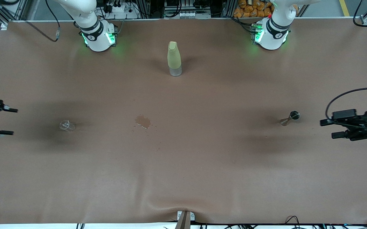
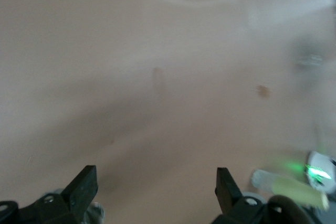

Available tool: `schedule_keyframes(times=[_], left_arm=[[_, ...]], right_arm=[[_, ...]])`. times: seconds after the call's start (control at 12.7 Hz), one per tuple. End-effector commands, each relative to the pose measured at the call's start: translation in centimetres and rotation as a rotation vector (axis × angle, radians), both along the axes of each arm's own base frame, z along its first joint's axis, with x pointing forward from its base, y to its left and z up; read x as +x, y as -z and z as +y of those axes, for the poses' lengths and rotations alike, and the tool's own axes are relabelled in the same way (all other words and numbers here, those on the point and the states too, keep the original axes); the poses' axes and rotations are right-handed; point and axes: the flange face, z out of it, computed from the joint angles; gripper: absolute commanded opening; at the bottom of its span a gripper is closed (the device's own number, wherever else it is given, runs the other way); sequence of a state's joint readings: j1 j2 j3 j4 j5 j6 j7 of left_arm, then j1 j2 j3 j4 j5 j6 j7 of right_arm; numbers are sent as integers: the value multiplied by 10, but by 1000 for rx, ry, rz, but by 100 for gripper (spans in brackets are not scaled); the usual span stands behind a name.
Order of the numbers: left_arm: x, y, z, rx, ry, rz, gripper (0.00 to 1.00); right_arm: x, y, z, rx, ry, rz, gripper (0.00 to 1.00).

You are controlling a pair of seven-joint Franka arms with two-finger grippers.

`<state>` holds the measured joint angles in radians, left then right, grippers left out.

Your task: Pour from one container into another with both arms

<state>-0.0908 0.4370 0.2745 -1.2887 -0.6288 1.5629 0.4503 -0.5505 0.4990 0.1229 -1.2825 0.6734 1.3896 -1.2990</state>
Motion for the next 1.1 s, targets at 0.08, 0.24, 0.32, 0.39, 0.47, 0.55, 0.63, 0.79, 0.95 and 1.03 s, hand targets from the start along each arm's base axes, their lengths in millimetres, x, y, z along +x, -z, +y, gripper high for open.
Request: schedule_keyframes(times=[0.08,0.24,0.32,0.39,0.47,0.55,0.63,0.79,0.95,1.03], left_arm=[[-14,-32,-72,293,-289,122,100],[-20,-36,-100,435,-310,109,100],[-25,-47,-100,465,-308,86,100],[-28,-55,-97,470,-313,70,100],[-31,-63,-95,460,-317,61,100],[-35,-72,-93,457,-326,51,100],[-41,-82,-93,450,-340,40,100],[-53,-96,-89,419,-354,-15,100],[-70,-97,-77,386,-381,-70,100],[-71,-95,-66,377,-403,-80,100]], right_arm=[[-8,-43,36,-85,176,185,100],[-13,-76,66,-197,285,295,100],[-13,-88,93,-269,330,344,100],[-16,-98,101,-302,375,369,100],[-23,-116,110,-316,422,375,100],[-28,-126,116,-360,478,396,100],[-36,-142,124,-452,536,398,100],[-50,-166,120,-586,653,394,100],[-67,-192,124,-688,759,377,100],[-75,-200,126,-709,763,378,100]])
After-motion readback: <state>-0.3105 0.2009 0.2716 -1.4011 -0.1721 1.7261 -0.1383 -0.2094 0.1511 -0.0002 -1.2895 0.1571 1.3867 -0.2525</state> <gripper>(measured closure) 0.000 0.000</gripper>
